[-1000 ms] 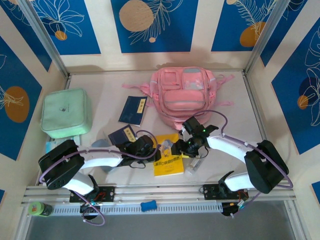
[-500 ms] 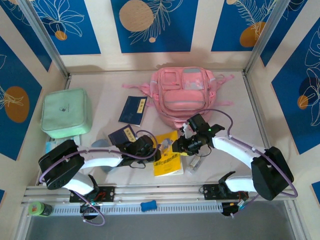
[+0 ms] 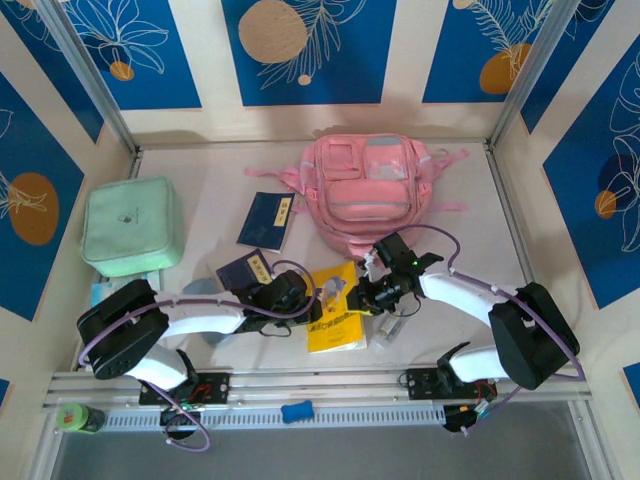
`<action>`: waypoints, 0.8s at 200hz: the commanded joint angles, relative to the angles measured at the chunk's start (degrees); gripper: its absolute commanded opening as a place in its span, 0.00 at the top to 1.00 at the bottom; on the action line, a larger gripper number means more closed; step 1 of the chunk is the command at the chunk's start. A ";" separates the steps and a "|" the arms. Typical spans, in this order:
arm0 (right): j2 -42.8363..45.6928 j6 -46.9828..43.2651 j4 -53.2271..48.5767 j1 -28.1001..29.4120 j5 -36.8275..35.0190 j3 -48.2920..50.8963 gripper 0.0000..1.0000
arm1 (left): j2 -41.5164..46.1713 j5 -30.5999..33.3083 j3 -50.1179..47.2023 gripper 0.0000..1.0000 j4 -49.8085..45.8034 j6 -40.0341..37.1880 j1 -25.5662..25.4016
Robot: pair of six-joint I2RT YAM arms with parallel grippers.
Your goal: Pack the student bag
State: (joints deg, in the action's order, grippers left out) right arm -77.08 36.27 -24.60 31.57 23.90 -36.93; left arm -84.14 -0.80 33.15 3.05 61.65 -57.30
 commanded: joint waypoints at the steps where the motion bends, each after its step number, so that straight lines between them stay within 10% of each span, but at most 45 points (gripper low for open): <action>1: 2.04 -0.08 1.50 0.07 2.99 0.85 0.87 | 0.39 1.50 -0.90 0.50 -1.17 0.05 -0.41; 77: 7.60 2.35 0.46 0.27 5.24 -2.49 1.00 | 12.37 2.40 -2.18 0.43 -5.98 -0.78 1.44; 160: 8.29 3.36 4.59 -0.35 12.33 -8.38 1.00 | 27.64 -12.35 -11.52 0.23 3.54 2.26 15.83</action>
State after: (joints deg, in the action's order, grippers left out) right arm -69.21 39.42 -23.64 31.62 30.39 -42.46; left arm -58.24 -6.07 24.58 1.17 62.43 -44.88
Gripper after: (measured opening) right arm 0.065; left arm 0.753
